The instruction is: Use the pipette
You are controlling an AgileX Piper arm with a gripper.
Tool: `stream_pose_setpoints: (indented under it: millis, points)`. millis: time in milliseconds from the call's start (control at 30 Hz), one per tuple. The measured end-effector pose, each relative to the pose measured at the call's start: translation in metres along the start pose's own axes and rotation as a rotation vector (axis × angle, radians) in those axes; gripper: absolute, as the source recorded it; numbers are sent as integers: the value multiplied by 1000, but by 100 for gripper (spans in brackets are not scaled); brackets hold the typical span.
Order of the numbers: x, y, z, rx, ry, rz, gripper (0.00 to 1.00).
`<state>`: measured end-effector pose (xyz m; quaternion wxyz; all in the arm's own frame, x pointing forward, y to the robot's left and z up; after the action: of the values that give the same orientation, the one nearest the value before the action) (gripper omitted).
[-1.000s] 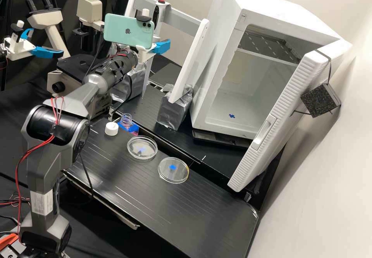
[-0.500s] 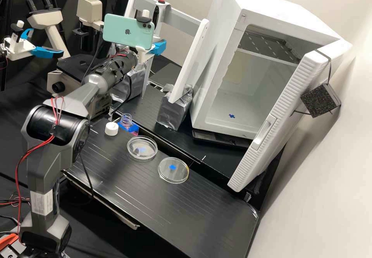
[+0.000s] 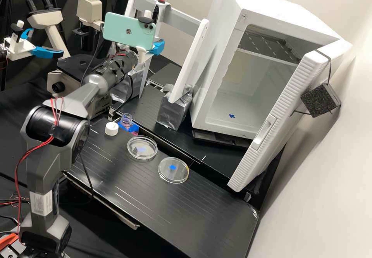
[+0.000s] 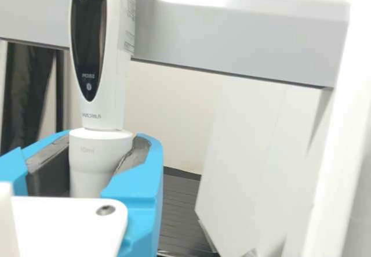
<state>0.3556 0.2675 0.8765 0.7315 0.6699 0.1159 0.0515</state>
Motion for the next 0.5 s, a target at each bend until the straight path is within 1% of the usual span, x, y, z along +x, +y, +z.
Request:
stream_pose_setpoints:
  millis: [133,200,367,467,500]
  points:
    - [-1,2,0,6,7,-7,0]
    - [-2,4,0,19,9,-13,0]
    - [-3,8,2,36,7,-22,0]
    - [-2,12,2,43,5,-23,0]
    - [-2,14,3,41,5,-26,0]
